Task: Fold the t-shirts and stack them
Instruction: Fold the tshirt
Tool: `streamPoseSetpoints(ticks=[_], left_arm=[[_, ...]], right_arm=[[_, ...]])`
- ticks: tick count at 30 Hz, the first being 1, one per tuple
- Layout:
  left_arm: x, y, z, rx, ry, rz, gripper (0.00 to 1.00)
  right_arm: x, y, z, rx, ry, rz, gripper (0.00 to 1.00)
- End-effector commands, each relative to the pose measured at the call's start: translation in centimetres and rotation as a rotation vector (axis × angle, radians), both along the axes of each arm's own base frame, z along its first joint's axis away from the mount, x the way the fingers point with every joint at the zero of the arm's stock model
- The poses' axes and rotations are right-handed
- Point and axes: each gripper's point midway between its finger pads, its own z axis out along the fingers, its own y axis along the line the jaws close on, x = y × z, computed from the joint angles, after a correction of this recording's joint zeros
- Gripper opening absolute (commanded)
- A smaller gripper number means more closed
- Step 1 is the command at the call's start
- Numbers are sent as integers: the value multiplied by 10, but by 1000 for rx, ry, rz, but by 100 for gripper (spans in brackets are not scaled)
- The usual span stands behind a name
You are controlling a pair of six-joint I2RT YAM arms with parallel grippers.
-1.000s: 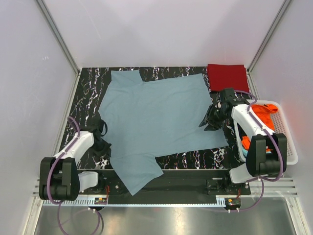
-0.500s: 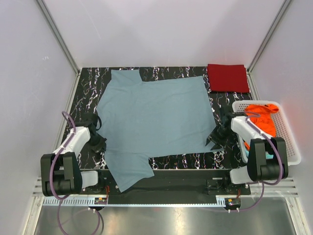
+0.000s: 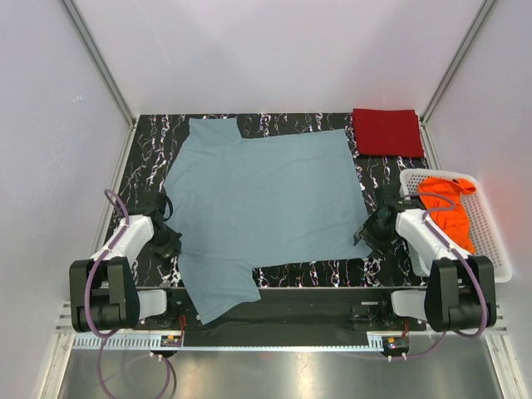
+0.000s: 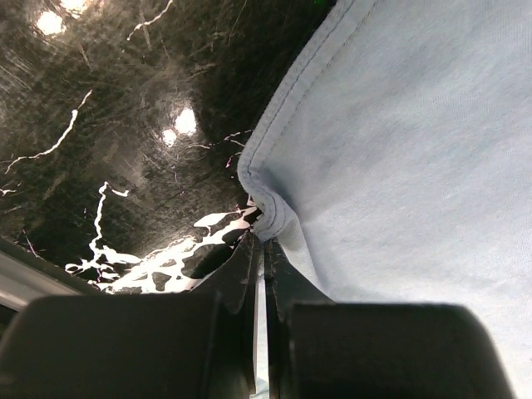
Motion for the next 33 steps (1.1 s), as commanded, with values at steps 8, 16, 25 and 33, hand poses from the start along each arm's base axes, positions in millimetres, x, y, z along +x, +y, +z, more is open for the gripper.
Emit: streamPoseSetpoints(ticks=[8,16,25,33], left_arm=[[23,-1,10,-19,-59,2,0],[26,-2,12,-31,-68,14,0],[34,-2,22,-44,-112,26,0],[21,3,21,-30,-112,47,0]], right_arm=[[-3,-32,-22,-127,89,-208,43],[2,-30,-29,-148,141,-191,45],[9,-17,-41,-198,168,-176,28],[4,-22,-32,-215,141,-122,15]])
